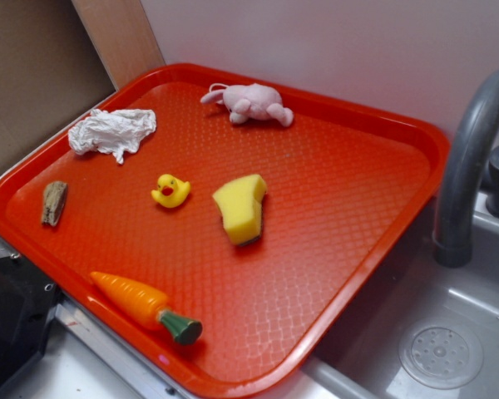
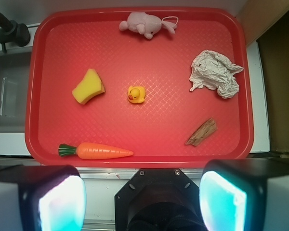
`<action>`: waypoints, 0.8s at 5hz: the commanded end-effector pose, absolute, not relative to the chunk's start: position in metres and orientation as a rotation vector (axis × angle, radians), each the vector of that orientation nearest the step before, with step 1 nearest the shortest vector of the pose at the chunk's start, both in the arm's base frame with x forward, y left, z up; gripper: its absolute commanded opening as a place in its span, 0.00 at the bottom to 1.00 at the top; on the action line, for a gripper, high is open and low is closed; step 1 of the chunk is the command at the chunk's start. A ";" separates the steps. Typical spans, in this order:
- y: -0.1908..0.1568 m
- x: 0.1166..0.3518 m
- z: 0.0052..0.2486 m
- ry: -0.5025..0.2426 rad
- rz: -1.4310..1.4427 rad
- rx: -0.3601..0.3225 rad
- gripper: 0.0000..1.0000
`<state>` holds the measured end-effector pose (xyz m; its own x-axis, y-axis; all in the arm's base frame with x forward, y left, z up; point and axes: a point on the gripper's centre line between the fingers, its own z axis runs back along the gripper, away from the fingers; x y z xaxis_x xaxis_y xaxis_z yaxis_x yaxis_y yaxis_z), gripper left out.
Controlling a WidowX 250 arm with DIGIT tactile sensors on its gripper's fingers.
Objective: Grab the wood chip.
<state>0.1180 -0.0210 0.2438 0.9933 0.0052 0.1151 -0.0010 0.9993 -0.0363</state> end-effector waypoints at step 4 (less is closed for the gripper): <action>0.072 0.082 0.145 -0.037 0.743 0.105 1.00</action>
